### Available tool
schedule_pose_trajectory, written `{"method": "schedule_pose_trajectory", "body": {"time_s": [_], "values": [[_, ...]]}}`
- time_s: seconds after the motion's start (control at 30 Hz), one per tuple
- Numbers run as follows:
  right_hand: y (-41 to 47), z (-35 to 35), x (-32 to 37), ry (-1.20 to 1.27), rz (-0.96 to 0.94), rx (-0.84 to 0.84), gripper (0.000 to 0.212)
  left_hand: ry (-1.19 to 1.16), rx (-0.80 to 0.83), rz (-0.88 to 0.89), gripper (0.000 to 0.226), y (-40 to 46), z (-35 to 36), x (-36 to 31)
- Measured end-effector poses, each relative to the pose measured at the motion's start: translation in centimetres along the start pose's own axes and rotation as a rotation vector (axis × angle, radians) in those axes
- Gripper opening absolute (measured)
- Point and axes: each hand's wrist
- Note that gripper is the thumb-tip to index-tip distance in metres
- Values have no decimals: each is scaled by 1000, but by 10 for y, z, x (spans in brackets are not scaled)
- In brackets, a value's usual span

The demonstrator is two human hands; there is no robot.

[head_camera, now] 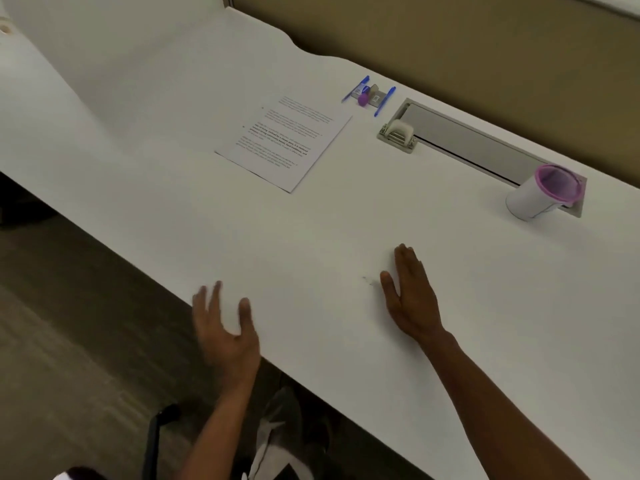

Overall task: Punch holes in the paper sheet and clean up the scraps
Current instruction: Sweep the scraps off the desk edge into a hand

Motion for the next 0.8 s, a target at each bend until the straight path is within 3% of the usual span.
{"method": "schedule_pose_trajectory", "body": {"time_s": [0.1, 0.23, 0.3, 0.4, 0.47, 0.57, 0.67, 0.73, 0.8], "values": [[-23, 19, 10, -62, -83, 59, 67, -213, -96, -431, 59, -10, -15, 14], [-41, 24, 23, 80, -145, 168, 67, -1030, 196, -829, 85, -19, -18, 22], [-24, 12, 26, 244, -152, 139, 61, -1283, 254, -941, 97, -22, -22, 23], [30, -8, 22, 349, -69, 38, 49, -1426, 202, -986, 100, -26, -23, 29], [62, -15, 19, 328, -13, 111, 46, -1468, 181, -978, 99, -29, -23, 33], [69, -5, 14, 62, -143, 266, 49, -1517, 212, -925, 101, -37, -24, 37], [31, 4, 15, -15, -302, 287, 52, -1547, 248, -852, 105, -52, -28, 39], [-3, 9, 18, 42, -366, 328, 55, -1609, 228, -831, 106, -62, -29, 42], [-21, 8, 20, 273, -287, 326, 55, -1641, 172, -821, 106, -66, -29, 44]]}}
Point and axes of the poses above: each hand's wrist, its own y-axis towards the middle knuckle, its own z-axis out of the palm, x = y × z, and after that the axes turned 10 degrees about y, right-handed
